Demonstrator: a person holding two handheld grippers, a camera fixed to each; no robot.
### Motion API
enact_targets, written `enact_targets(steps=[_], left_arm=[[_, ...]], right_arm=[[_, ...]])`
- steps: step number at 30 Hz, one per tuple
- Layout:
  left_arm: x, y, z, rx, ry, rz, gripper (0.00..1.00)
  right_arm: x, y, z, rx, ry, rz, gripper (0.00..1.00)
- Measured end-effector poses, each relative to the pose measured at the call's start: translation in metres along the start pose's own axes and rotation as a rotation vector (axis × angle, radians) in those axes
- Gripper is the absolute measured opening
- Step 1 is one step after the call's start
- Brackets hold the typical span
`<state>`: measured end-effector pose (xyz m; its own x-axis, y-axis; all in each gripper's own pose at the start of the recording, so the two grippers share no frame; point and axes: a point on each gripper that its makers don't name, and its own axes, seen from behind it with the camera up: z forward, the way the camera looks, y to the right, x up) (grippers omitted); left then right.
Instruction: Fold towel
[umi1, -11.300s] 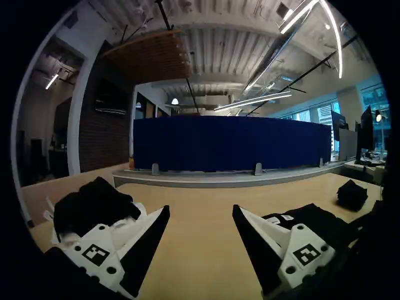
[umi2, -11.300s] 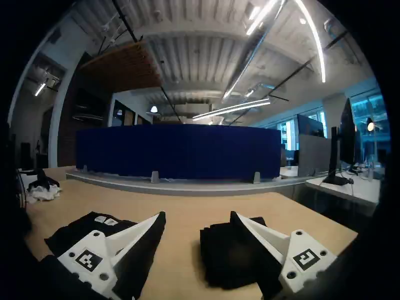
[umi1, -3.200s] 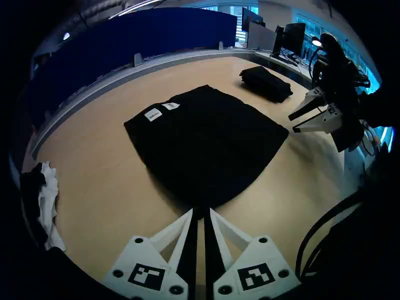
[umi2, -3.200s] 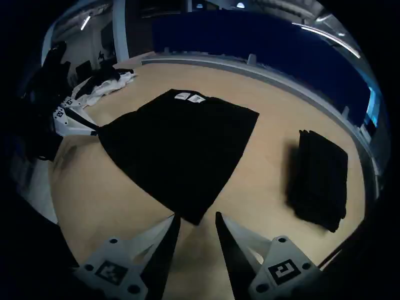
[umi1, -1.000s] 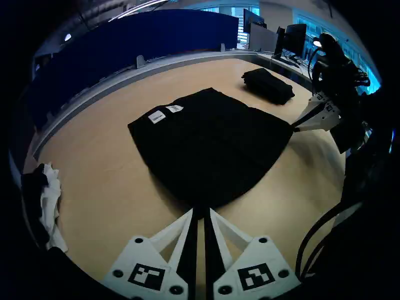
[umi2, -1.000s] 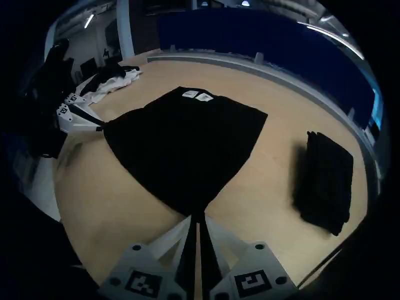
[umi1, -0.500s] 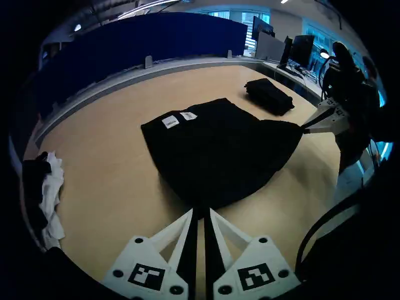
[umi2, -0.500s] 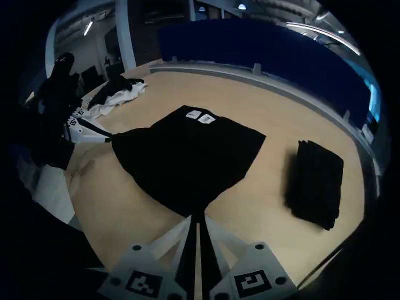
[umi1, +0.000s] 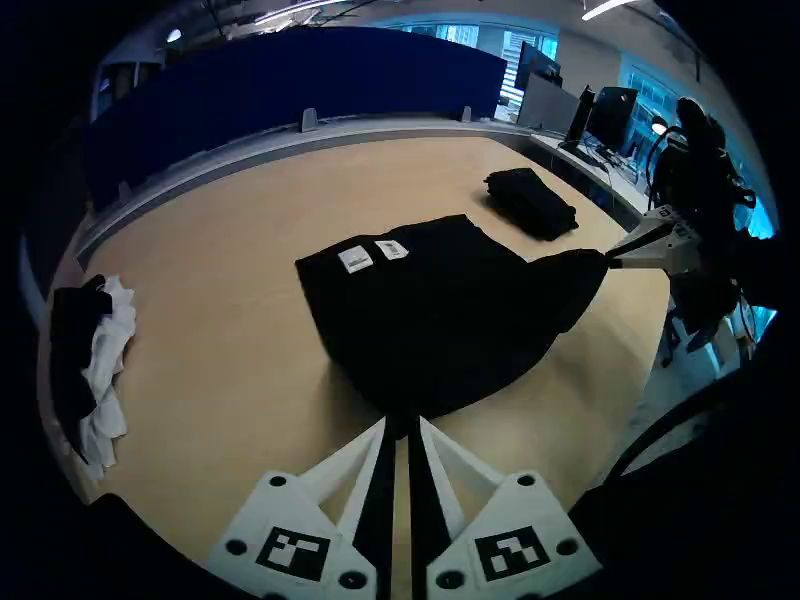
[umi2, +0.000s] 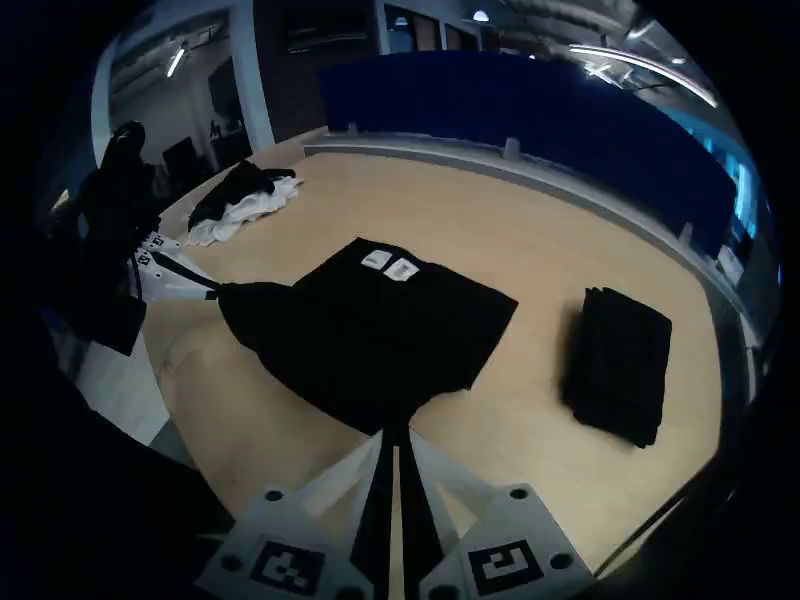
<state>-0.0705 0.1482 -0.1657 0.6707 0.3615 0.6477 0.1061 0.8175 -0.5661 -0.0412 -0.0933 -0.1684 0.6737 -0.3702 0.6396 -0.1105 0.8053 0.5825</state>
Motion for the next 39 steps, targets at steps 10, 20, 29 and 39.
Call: enact_targets(steps=[10, 20, 29, 39], left_arm=[[-0.001, 0.01, -0.01, -0.007, 0.001, -0.036, 0.08], [0.017, 0.003, -0.009, 0.003, 0.004, -0.077, 0.08], [0.043, -0.01, 0.001, 0.024, -0.009, -0.117, 0.08], [0.077, -0.031, 0.026, 0.048, -0.026, -0.117, 0.08]], right_arm=[[0.0, -0.005, -0.009, 0.005, 0.0, 0.004, 0.03], [0.016, 0.006, -0.006, 0.001, 0.025, 0.013, 0.03], [0.045, 0.028, 0.006, -0.009, 0.053, 0.02, 0.03], [0.071, 0.059, 0.03, -0.024, 0.067, 0.027, 0.03]])
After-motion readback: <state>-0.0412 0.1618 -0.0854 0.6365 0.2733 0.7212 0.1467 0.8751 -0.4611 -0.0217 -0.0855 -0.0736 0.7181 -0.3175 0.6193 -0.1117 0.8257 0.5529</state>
